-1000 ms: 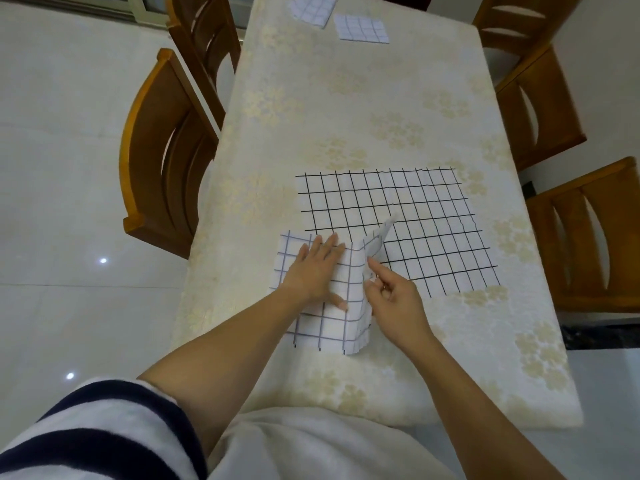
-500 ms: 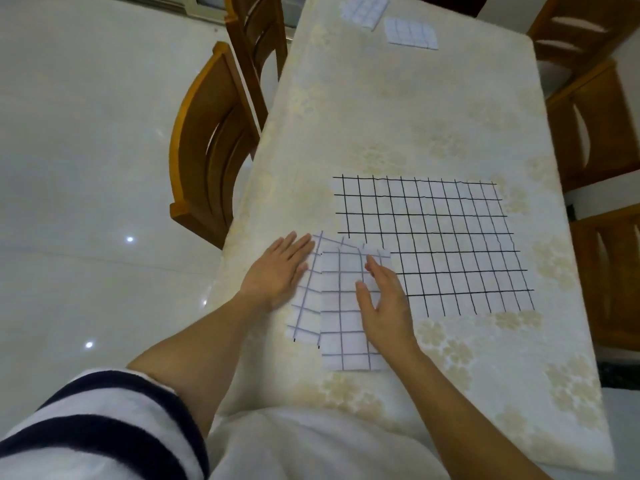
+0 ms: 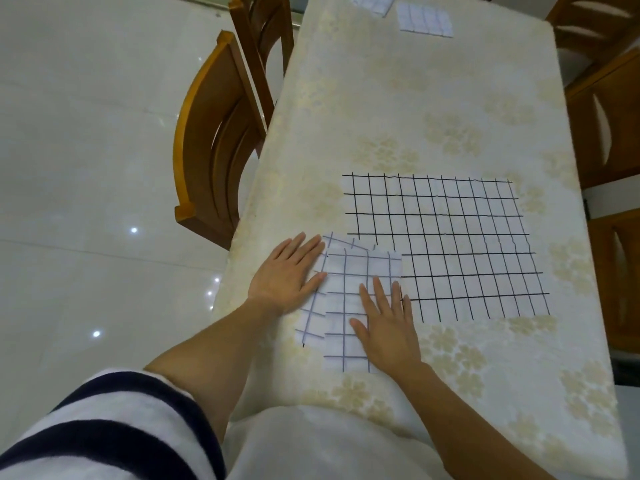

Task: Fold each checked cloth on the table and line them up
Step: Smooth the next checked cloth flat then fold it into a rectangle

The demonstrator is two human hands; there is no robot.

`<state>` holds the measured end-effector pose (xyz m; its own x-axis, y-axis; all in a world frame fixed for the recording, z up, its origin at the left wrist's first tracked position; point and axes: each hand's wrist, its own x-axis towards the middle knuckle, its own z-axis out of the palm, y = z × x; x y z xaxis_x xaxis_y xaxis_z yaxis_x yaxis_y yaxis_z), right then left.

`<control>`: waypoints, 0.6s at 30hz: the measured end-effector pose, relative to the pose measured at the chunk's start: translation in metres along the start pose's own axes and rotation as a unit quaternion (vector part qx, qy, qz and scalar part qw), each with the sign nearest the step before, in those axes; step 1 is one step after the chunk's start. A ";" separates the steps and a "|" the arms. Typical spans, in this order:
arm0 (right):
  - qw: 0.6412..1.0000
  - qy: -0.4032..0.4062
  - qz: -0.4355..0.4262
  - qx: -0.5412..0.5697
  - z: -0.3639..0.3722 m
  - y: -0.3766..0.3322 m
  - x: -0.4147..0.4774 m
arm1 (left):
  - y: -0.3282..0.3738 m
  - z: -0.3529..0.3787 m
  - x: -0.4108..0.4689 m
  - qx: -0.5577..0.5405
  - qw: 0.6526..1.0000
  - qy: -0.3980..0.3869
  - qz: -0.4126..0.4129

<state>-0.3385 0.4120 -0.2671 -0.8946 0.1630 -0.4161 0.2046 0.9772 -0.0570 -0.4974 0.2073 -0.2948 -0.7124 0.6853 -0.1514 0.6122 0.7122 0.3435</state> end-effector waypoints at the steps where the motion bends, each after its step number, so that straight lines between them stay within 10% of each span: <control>1: 1.000 -0.004 0.000 -0.006 0.000 -0.002 0.004 | 0.000 0.000 0.000 0.001 1.000 0.001 0.000; 18: 0.993 0.037 -0.018 0.106 -0.020 -0.012 0.035 | 0.000 0.000 -0.003 -0.028 0.999 0.033 0.003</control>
<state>-0.3803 0.4084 -0.2625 -0.9281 0.1464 -0.3423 0.2444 0.9331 -0.2638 -0.4959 0.2053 -0.2944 -0.7306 0.6770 -0.0889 0.5978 0.6970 0.3960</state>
